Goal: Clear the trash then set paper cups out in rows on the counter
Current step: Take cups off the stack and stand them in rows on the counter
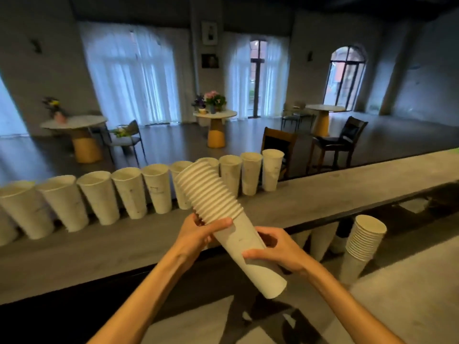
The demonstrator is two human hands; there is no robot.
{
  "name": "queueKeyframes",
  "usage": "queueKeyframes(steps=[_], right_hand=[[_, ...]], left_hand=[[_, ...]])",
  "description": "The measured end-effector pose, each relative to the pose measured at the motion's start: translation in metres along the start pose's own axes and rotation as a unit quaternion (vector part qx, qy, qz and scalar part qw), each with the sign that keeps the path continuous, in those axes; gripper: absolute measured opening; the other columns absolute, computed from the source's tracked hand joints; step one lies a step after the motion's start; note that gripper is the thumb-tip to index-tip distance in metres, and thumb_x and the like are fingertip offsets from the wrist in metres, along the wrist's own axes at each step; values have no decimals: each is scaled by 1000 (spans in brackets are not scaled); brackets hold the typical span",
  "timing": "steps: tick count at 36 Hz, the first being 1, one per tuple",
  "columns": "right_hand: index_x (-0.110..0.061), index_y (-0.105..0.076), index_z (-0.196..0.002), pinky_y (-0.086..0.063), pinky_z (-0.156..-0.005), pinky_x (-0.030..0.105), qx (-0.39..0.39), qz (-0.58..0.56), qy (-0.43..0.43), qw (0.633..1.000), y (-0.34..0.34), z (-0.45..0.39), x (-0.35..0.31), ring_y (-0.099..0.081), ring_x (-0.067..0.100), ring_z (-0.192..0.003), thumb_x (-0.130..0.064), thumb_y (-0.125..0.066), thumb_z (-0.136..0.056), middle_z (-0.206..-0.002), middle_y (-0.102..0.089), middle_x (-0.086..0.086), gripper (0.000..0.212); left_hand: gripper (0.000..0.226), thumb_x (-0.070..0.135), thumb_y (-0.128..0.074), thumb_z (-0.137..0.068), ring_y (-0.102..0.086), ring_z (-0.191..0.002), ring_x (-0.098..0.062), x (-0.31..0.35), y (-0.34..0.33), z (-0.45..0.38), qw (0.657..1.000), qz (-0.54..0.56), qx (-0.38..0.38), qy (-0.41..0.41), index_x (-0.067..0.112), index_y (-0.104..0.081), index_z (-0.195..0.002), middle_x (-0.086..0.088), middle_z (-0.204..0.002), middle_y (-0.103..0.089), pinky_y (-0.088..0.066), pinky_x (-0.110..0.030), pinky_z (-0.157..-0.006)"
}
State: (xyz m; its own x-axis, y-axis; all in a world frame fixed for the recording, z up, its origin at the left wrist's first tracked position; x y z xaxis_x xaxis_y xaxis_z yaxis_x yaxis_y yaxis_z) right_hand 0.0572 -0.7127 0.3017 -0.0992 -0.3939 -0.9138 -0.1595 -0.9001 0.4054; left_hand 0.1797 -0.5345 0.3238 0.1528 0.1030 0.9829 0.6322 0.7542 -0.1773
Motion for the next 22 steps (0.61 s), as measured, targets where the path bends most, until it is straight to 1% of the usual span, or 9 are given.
queueKeyframes(steps=[2,5,7,10,13,15,17,19,22], right_hand=[[-34,-57,-135,-50,-103,40,-54,-12,5,998,-27,-26,-13,-61,9,-120,-51,-84,-69,-127,-67,-10,73],[-33,-52,-137,-52,-97,30,-143,-33,-1,989,-63,-57,-32,-62,7,-118,-53,-81,-65,-128,-66,-8,81],[-28,-49,-141,-52,-94,27,-205,-32,13,978,-104,-82,-50,-63,5,-116,-54,-83,-61,-128,-66,-8,90],[-35,-55,-128,-54,-84,20,-286,-30,47,957,-165,-101,-90,-65,1,-109,-45,-84,-63,-121,-68,-11,72],[-33,-57,-124,-54,-85,22,-311,-24,74,947,-204,-114,-117,-66,5,-110,-32,-87,-68,-122,-69,-7,63],[-36,-57,-126,-54,-90,24,-335,-5,111,936,-243,-124,-143,-63,4,-113,-22,-88,-72,-127,-66,-7,64],[-47,-57,-122,-51,-98,28,-338,39,163,926,-284,-134,-169,-61,0,-115,-33,-93,-62,-126,-65,-13,71],[-50,-58,-119,-51,-98,29,-329,60,204,920,-327,-139,-194,-61,-4,-111,-46,-95,-51,-121,-66,-18,78],[-43,-56,-124,-50,-91,18,-306,71,251,915,-391,-141,-227,-58,-12,-104,-46,-95,-51,-115,-64,-23,82]], left_hand=[[79,18,-94,-56,-71,-110,-21,10,37,17,998,17,51,-30,13,-62,-128,-5,-118,-76,-58,-42,-93],[73,8,-86,-60,-73,-107,-20,23,83,44,989,51,131,-45,10,-61,-128,-5,-115,-77,-61,-30,-78],[68,8,-85,-60,-73,-107,-21,36,123,71,978,58,191,-62,10,-63,-125,-6,-114,-77,-60,-30,-76],[64,13,-92,-56,-71,-111,-23,49,179,112,956,45,279,-81,15,-67,-115,-2,-110,-78,-59,-36,-84],[76,27,-99,-45,-72,-110,-21,63,214,141,936,6,337,-96,16,-70,-115,0,-110,-78,-57,-43,-95],[79,30,-101,-42,-73,-105,-17,72,243,172,913,-25,391,-117,15,-71,-114,2,-108,-79,-59,-41,-94],[71,29,-99,-44,-74,-100,-11,80,271,203,885,-44,444,-137,16,-72,-108,5,-102,-80,-61,-29,-85],[62,27,-97,-48,-74,-94,-5,85,302,231,854,-60,496,-148,19,-72,-105,8,-98,-79,-59,-19,-78],[63,30,-97,-42,-75,-92,-5,94,350,265,817,-52,550,-166,21,-73,-101,5,-100,-79,-60,-26,-83]])
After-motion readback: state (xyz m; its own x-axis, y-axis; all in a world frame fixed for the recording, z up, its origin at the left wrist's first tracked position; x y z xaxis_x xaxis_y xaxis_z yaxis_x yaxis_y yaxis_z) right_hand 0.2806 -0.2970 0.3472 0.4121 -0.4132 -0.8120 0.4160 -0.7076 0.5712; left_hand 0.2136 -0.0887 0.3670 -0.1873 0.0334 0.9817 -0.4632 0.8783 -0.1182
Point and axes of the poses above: each hand's wrist, its own z-axis away from the middle knuckle, its own y-axis out of the back of the hand, x = y × z, the point moved 3 cm from there along -z, towards the middle knuckle
